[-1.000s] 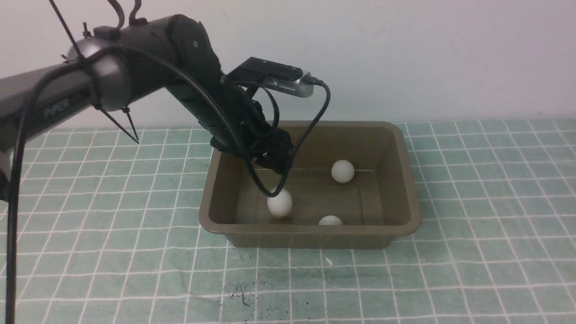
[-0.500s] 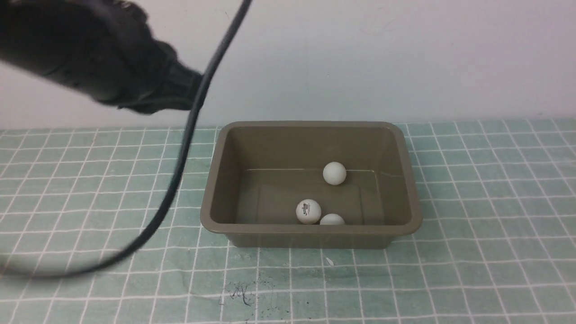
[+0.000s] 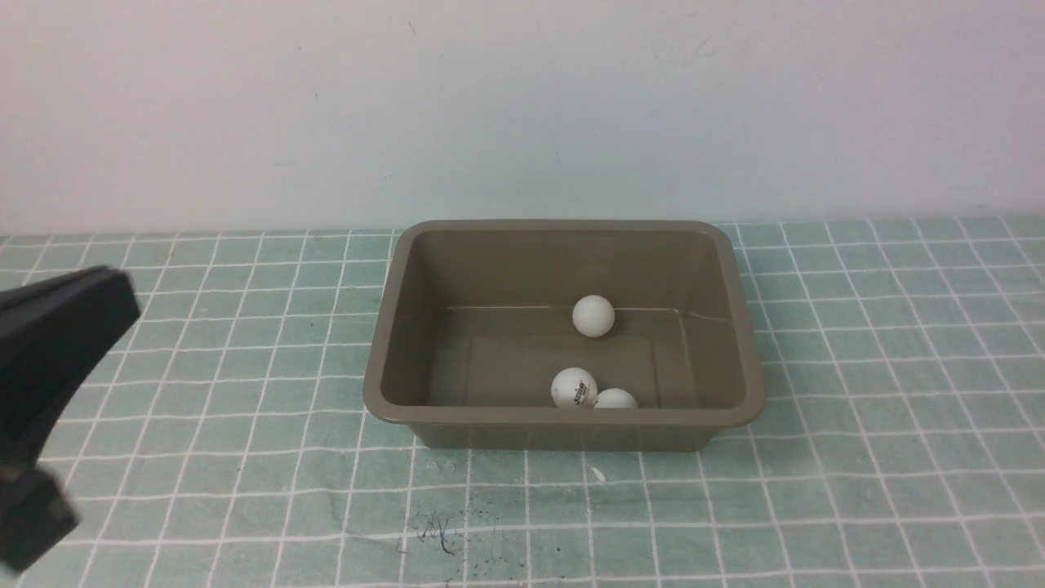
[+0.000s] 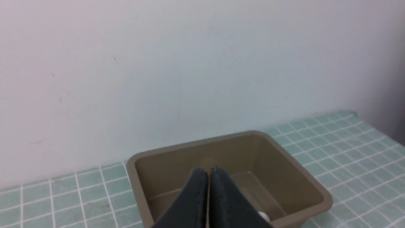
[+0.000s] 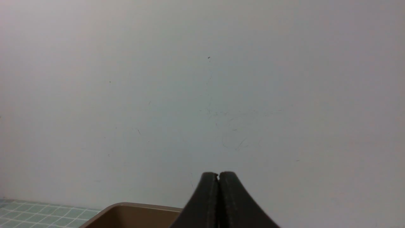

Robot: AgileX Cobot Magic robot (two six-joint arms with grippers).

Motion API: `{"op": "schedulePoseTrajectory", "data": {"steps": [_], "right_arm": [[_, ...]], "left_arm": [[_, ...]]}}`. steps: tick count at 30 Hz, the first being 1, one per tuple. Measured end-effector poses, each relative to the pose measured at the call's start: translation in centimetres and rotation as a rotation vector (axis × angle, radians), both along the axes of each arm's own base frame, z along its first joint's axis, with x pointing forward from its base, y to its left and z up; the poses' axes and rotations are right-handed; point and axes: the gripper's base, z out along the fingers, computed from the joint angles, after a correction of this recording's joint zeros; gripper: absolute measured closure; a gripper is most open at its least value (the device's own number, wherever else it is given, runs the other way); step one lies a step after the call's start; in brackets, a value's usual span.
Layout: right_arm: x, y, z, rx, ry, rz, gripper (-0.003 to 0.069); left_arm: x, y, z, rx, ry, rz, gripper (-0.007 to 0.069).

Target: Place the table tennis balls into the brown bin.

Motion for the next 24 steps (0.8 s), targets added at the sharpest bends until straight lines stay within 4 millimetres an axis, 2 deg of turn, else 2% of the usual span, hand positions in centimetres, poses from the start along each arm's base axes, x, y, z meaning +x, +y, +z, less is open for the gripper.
{"op": "schedulePoseTrajectory", "data": {"steps": [6,8,13,14,16,18,24], "right_arm": [[0.0,0.0,0.0,0.002,0.002,0.000,0.0670],[0.0,0.0,-0.1,0.002,0.004,0.000,0.0670],[0.0,0.0,-0.1,0.001,0.008,-0.001,0.0670],[0.0,0.0,-0.1,0.001,0.012,-0.003,0.0670],[0.0,0.0,-0.2,0.000,0.016,-0.004,0.0670],[0.1,0.0,-0.2,-0.001,0.020,-0.005,0.0670],[0.1,0.0,-0.2,-0.002,0.022,-0.006,0.0670]], "left_arm": [[-5.8,2.6,-1.6,-0.040,-0.233,0.005,0.0629],[-6.6,3.0,-2.6,-0.031,-0.270,0.009,0.0629],[-5.7,2.8,-5.6,0.094,-0.234,0.045,0.0629],[-5.0,2.7,-7.1,0.133,-0.191,0.095,0.0629],[-4.5,2.7,-8.4,0.156,-0.154,0.143,0.0629],[-3.5,3.0,-11.2,0.202,-0.069,0.250,0.0629],[-2.5,3.5,-17.1,0.239,0.123,0.350,0.0629]]}}
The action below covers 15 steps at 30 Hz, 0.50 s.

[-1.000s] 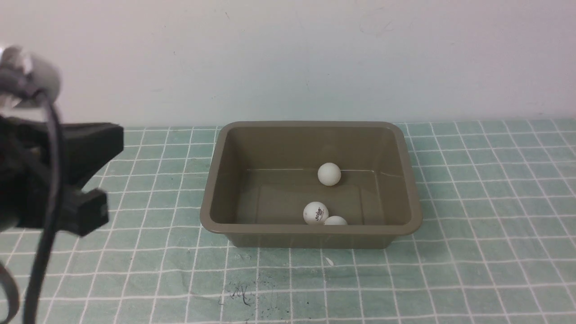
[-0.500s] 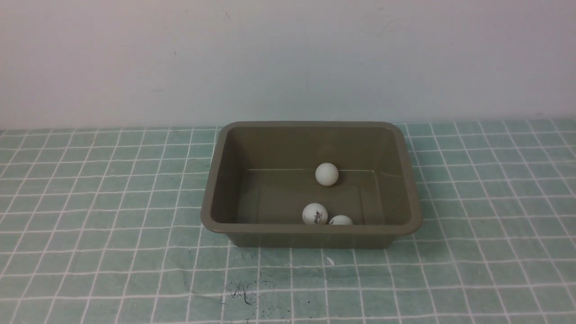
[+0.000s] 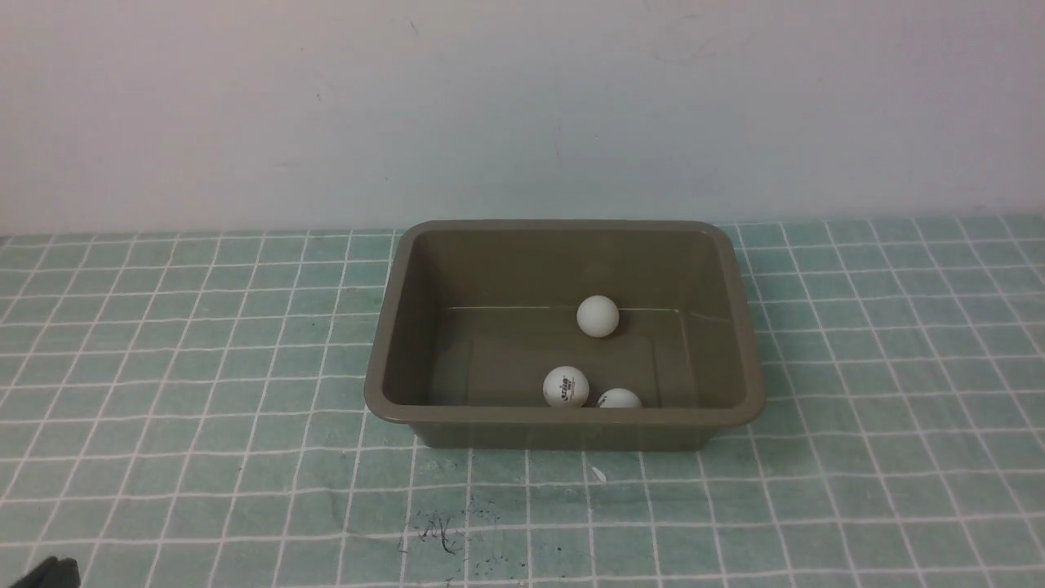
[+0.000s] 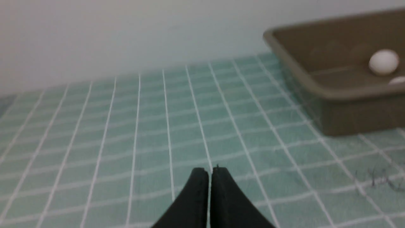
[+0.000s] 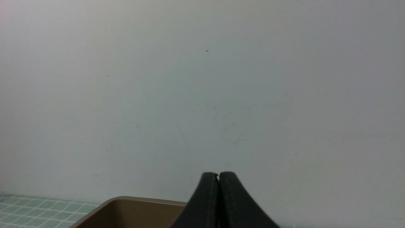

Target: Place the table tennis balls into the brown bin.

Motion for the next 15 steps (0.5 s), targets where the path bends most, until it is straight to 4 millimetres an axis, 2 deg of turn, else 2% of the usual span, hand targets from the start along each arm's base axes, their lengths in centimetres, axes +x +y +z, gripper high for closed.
{"op": "schedulePoseTrajectory", "data": {"steps": [3,15], "right_arm": [[0.00,0.00,0.00,0.000,0.000,0.000,0.0670],[0.00,0.00,0.00,0.000,0.000,0.000,0.0670]], "left_arm": [[-0.08,0.07,-0.82,0.002,0.057,0.010,0.0629],[-0.08,0.11,-0.83,0.005,0.058,0.015,0.0629]]}}
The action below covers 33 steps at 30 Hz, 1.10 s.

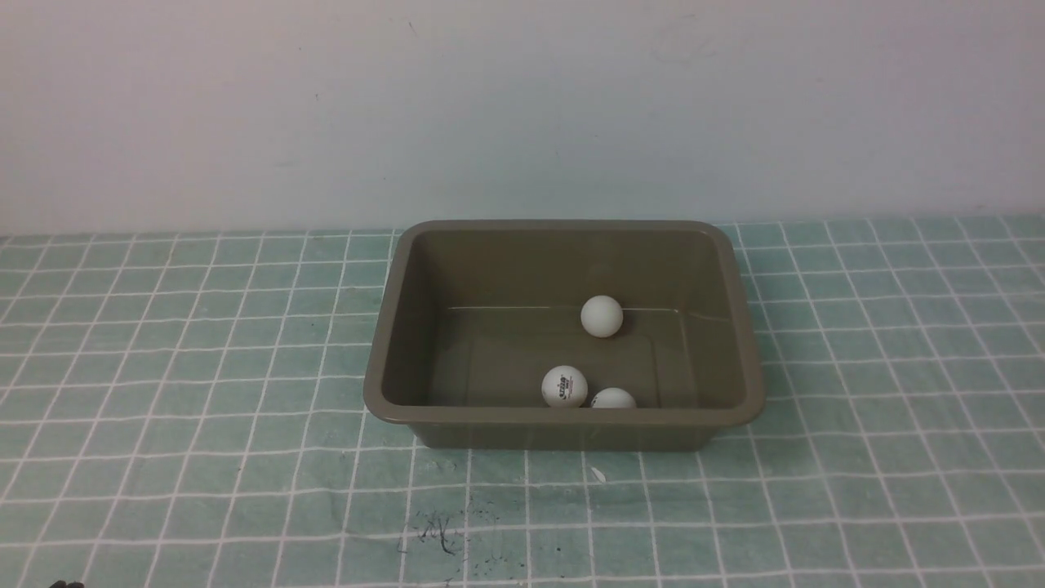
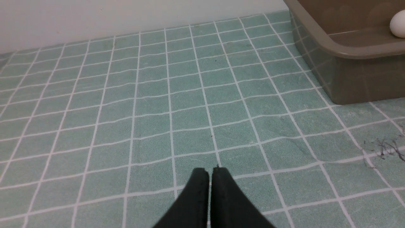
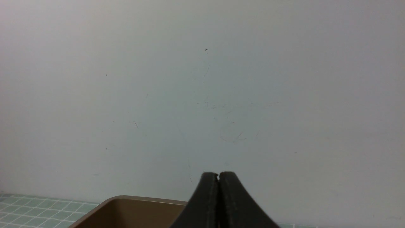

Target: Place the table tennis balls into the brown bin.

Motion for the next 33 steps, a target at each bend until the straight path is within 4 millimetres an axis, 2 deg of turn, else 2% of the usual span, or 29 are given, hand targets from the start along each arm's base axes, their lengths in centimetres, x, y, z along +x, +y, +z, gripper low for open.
{"op": "schedulePoseTrajectory", "data": {"steps": [21,28,31,33], "right_arm": [[0.2,0.5,-0.2,0.004,-0.040,0.039,0.0670],[0.7,1.2,-1.8,-0.066,-0.028,0.080,0.0670],[1.2,1.3,-3.7,-0.103,0.008,0.053,0.0670],[1.9,1.1,-5.6,-0.123,0.068,-0.029,0.0670]], "left_arm": [[0.0,0.0,0.0,0.000,0.000,0.001,0.0629],[0.0,0.0,0.0,0.000,0.000,0.001,0.0629],[0.0,0.0,0.0,0.000,0.000,0.001,0.0629],[0.0,0.0,0.0,0.001,0.000,0.001,0.0629]]}}
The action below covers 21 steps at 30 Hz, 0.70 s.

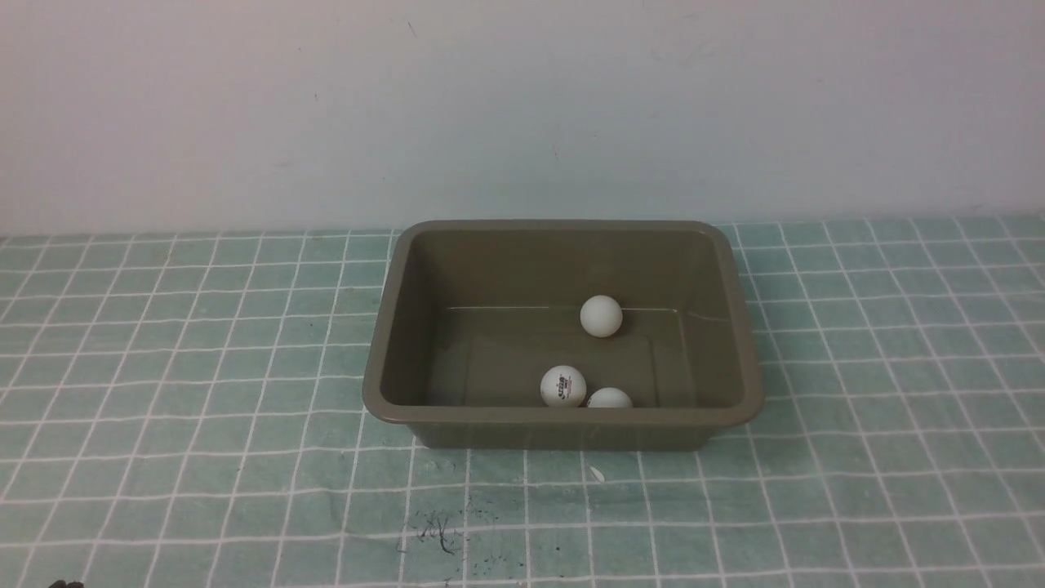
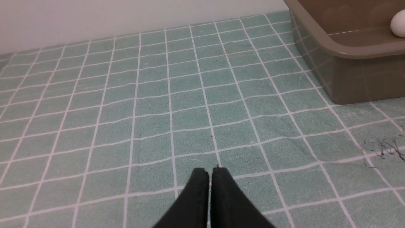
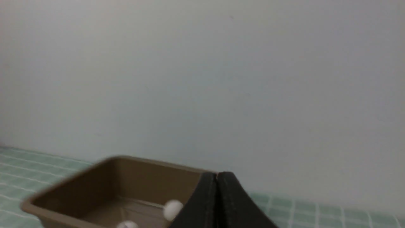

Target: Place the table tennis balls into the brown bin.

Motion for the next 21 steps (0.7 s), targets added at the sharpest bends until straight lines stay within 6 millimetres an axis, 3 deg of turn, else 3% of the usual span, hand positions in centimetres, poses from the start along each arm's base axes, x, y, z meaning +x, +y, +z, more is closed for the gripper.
{"op": "schedulePoseTrajectory", "data": {"steps": [6,21], "right_arm": [[1.3,-1.2,-7.1,-0.037,0.265,-0.265,0.0670],[1.3,-1.3,-7.5,-0.042,0.293,-0.298,0.0670]], "left_arm": [[0.0,0.0,0.0,0.000,-0.001,0.000,0.0629],[0.0,0.0,0.0,0.000,-0.001,0.000,0.0629]]}}
